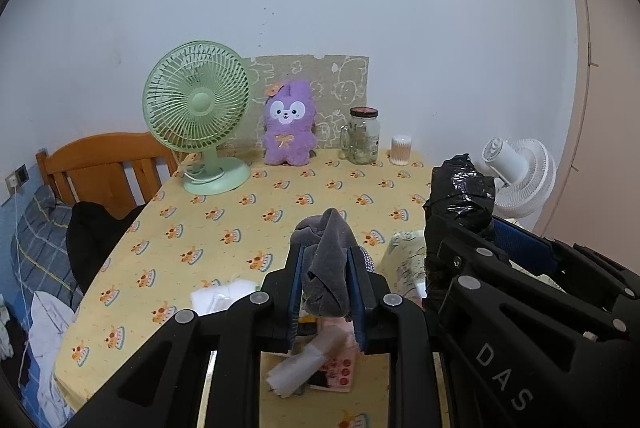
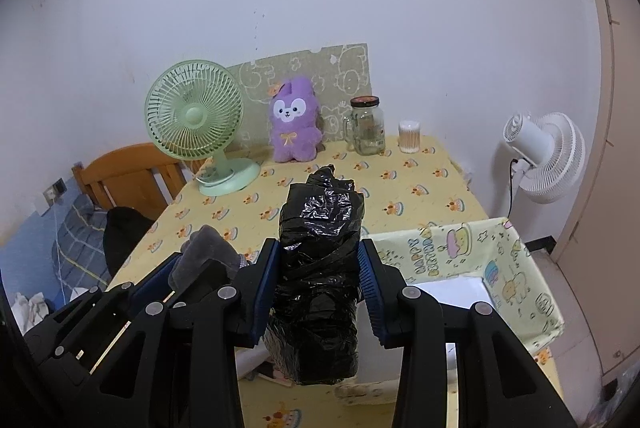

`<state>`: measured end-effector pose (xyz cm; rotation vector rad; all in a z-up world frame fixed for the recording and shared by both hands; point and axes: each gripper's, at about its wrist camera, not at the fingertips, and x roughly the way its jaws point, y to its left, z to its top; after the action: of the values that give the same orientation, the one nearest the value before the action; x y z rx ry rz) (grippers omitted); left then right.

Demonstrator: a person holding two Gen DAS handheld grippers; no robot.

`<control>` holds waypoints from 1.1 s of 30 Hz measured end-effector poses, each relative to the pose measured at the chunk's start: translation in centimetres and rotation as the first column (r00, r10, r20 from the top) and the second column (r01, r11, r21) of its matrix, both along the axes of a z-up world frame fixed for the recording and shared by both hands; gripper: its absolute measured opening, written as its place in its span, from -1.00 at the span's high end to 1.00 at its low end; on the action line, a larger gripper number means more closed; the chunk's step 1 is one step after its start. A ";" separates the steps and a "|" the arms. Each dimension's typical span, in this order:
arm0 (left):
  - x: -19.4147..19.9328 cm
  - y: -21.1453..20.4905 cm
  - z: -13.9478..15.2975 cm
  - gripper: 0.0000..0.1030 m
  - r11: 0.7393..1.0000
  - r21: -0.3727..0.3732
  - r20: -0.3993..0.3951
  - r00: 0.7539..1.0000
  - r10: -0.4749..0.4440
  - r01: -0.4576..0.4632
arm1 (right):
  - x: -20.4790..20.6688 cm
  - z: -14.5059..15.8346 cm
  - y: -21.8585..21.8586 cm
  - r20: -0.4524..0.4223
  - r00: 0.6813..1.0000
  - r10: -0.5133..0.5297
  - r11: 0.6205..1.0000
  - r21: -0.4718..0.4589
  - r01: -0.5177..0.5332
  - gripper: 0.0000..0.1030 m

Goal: Organize soft objects
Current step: 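Lift the black bundle and grey cloth and carry both toward the fabric box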

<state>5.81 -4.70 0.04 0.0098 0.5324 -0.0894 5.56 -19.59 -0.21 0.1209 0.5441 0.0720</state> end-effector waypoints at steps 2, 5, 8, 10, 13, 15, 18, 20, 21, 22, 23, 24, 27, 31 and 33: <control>0.0 -0.6 0.2 0.62 1.000 0.000 0.006 1.000 -0.001 0.001 | 0.0 0.2 -0.6 0.005 1.000 -0.001 1.000 0.000 0.001 0.15; 0.0 -1.7 0.6 0.62 1.000 0.002 0.014 1.000 -0.011 0.011 | -0.2 0.6 -1.6 0.013 1.000 -0.007 1.000 0.001 0.007 0.15; 0.2 -2.8 0.8 0.62 1.000 0.005 0.023 0.999 -0.031 0.031 | -0.4 0.9 -2.6 0.023 0.999 -0.023 1.000 -0.005 0.023 0.15; 0.3 -3.4 0.9 0.62 0.999 0.002 0.026 0.999 -0.043 0.043 | -0.4 1.0 -3.3 0.026 0.999 -0.033 0.999 -0.008 0.033 0.15; 0.7 -4.4 0.8 0.62 0.998 -0.001 0.024 0.998 -0.058 0.058 | -0.4 1.1 -4.2 0.027 0.998 -0.048 0.999 -0.015 0.048 0.15; 0.9 -5.0 0.8 0.62 0.998 -0.001 0.022 0.998 -0.067 0.067 | -0.3 1.1 -4.8 0.025 0.998 -0.059 0.998 -0.017 0.059 0.15; 1.3 -6.0 0.7 0.61 0.996 0.000 0.020 0.996 -0.086 0.086 | -0.1 1.0 -5.7 0.023 0.997 -0.077 0.997 -0.020 0.078 0.15; 1.6 -6.6 0.7 0.62 0.995 -0.003 0.017 0.995 -0.101 0.101 | 0.0 0.9 -6.4 0.021 0.995 -0.093 0.995 -0.023 0.094 0.15; 1.7 -6.9 0.6 0.62 0.994 -0.004 0.016 0.994 -0.109 0.109 | 0.0 0.9 -6.7 0.020 0.995 -0.099 0.995 -0.024 0.099 0.15; 2.0 -7.3 0.5 0.62 0.993 -0.005 0.012 0.993 -0.121 0.121 | 0.1 0.8 -6.9 0.018 0.994 -0.106 0.994 -0.025 0.106 0.15; 2.2 -7.6 0.4 0.62 0.992 -0.006 0.009 0.992 -0.129 0.130 | 0.2 0.7 -7.3 0.015 0.993 -0.116 0.993 -0.026 0.116 0.15; 2.4 -7.9 0.3 0.62 0.990 -0.006 0.006 0.990 -0.138 0.138 | 0.3 0.6 -7.6 0.012 0.992 -0.125 0.992 -0.027 0.125 0.15; 3.1 -8.9 -0.2 0.61 0.986 -0.008 -0.007 0.986 -0.165 0.165 | 0.7 0.2 -8.6 0.000 0.988 -0.152 0.988 -0.030 0.152 0.15; 4.1 -10.1 -0.9 0.61 0.979 -0.013 -0.030 0.979 -0.202 0.201 | 1.3 -0.5 -9.8 -0.019 0.983 -0.181 0.983 -0.035 0.181 0.15; 4.6 -10.5 -1.2 0.61 0.976 -0.013 -0.042 0.975 -0.218 0.217 | 1.7 -0.9 -10.4 -0.030 0.980 -0.196 0.980 -0.038 0.195 0.15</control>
<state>10.45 -15.24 -1.21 0.0579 0.5730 -0.3064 7.25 -29.99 -1.11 0.1417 0.5640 -0.1313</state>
